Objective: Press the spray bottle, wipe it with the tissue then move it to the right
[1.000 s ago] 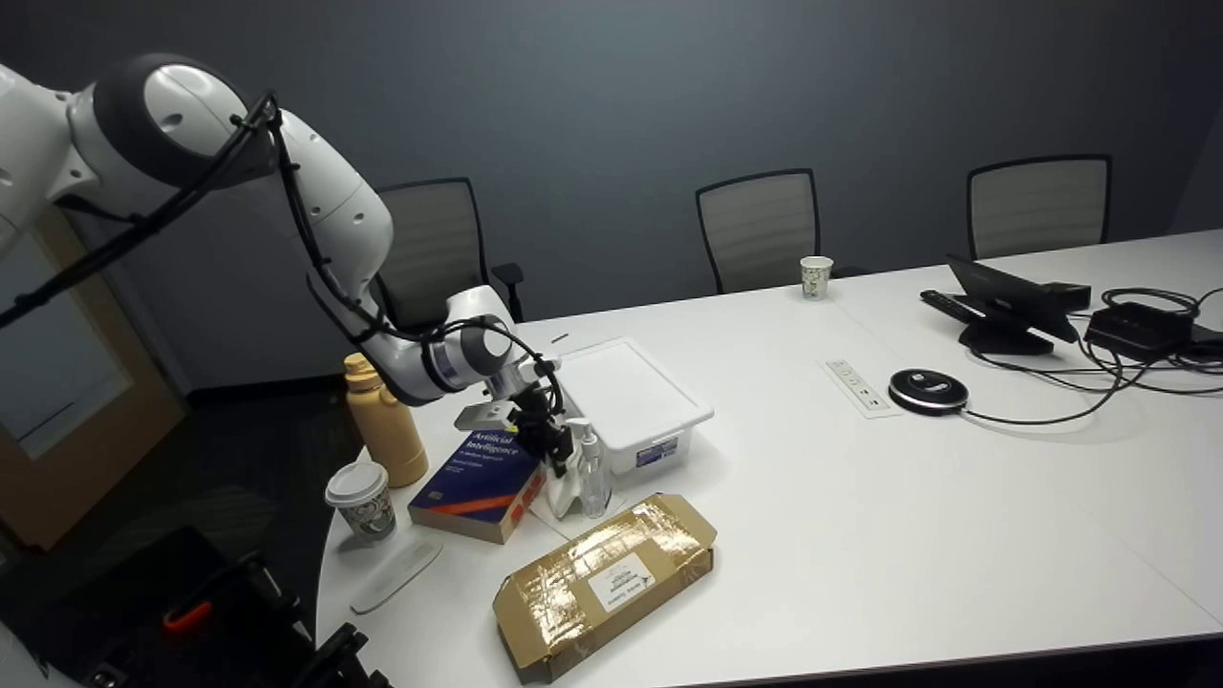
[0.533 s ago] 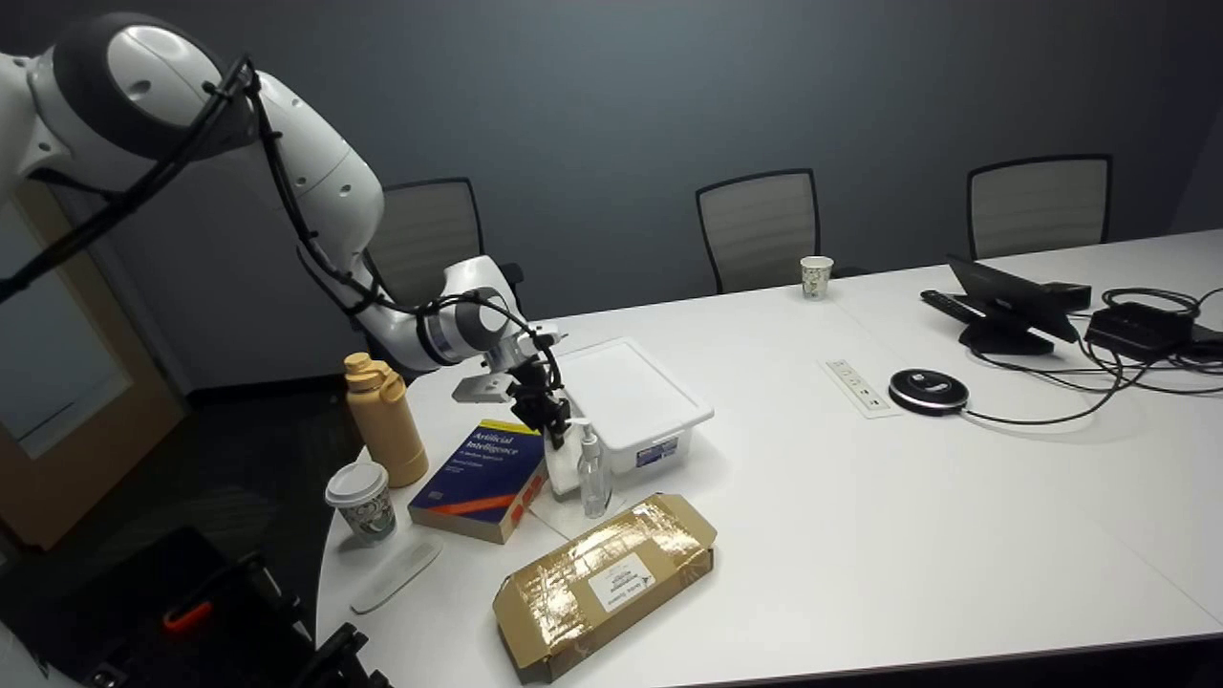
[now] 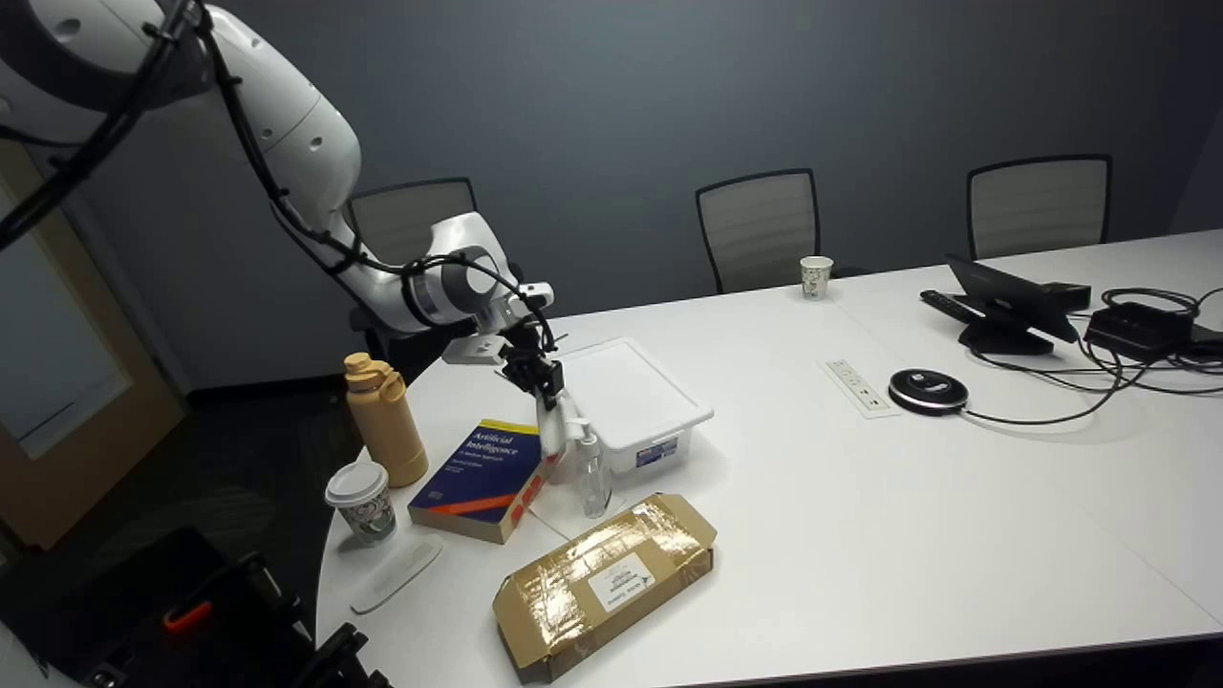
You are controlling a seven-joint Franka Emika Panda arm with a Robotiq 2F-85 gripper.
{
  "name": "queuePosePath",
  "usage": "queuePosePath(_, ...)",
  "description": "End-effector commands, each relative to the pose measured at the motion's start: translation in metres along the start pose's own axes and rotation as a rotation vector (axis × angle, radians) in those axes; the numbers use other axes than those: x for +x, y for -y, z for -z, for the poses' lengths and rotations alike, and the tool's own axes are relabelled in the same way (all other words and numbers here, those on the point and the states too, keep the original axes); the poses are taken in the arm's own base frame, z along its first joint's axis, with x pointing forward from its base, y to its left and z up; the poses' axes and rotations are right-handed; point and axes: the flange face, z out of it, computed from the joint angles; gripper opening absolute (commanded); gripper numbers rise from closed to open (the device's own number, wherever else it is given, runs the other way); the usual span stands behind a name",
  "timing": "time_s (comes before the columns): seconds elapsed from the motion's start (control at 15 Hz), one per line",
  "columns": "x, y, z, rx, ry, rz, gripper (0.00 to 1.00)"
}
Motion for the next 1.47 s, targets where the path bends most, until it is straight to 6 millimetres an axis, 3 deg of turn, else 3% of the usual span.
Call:
queuePosePath(0.0, -0.004, 0.007, 0.040, 0.034, -0.029, 0.050, 0.02)
queuePosePath(0.4, 0.008, 0.031, 0.087, 0.088, -0.110, 0.157, 0.02)
queuePosePath(0.6, 0.014, 0.052, 0.094, 0.146, -0.147, 0.252, 0.02)
queuePosePath(0.93, 0.008, 0.104, 0.079, 0.235, -0.210, 0.446, 0.02)
queuePosePath(1.4, -0.011, 0.157, 0.031, 0.282, -0.487, 0.655, 0.02)
